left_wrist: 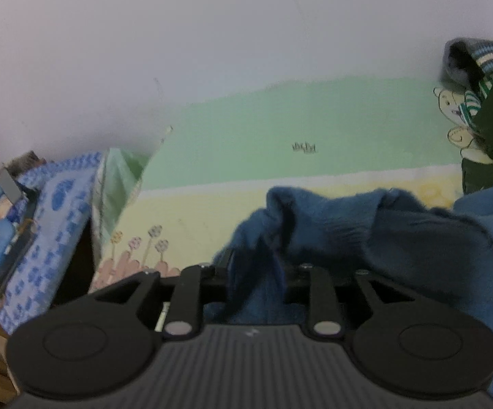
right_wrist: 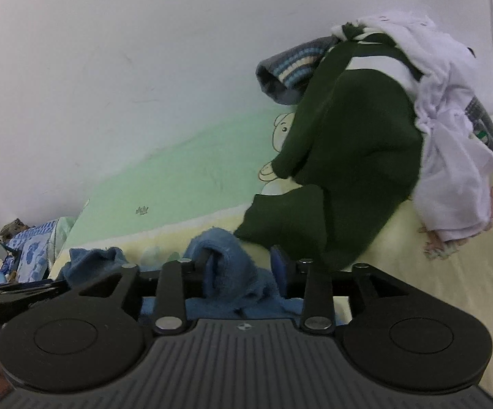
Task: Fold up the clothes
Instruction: 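Lower the blue sweater back onto the bed sheet with both grippers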
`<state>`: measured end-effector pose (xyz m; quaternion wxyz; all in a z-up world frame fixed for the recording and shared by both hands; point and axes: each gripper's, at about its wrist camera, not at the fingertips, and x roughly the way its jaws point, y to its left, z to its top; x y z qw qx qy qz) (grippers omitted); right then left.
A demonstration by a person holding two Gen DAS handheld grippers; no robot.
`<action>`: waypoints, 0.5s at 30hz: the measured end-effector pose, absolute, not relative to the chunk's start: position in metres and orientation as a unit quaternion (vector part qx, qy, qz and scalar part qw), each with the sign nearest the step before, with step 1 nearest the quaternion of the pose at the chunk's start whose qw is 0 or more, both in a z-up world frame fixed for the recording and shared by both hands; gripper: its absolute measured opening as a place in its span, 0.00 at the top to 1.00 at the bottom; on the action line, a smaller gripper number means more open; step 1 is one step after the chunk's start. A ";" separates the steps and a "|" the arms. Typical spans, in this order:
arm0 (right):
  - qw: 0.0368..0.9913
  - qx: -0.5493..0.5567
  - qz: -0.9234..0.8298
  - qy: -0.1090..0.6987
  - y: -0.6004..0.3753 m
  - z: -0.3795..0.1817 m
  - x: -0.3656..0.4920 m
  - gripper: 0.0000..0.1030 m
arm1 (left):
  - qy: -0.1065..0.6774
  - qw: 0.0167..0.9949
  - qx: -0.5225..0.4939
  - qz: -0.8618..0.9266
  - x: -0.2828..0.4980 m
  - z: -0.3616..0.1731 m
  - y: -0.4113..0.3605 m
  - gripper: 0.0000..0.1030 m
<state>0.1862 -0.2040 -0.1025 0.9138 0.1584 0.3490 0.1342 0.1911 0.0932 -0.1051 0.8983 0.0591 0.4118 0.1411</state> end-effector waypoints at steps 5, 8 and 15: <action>0.916 0.200 0.104 0.332 -0.253 -0.104 0.165 0.47 | 0.394 0.908 0.075 0.123 0.173 -0.107 0.092 0.71; 0.920 0.178 0.064 0.343 -0.271 -0.112 0.153 0.46 | 0.383 0.912 0.089 0.117 0.156 -0.106 0.087 0.68; 0.907 0.107 0.060 0.404 -0.266 -0.145 0.140 0.47 | 0.401 0.908 0.069 0.097 0.105 -0.114 0.078 0.60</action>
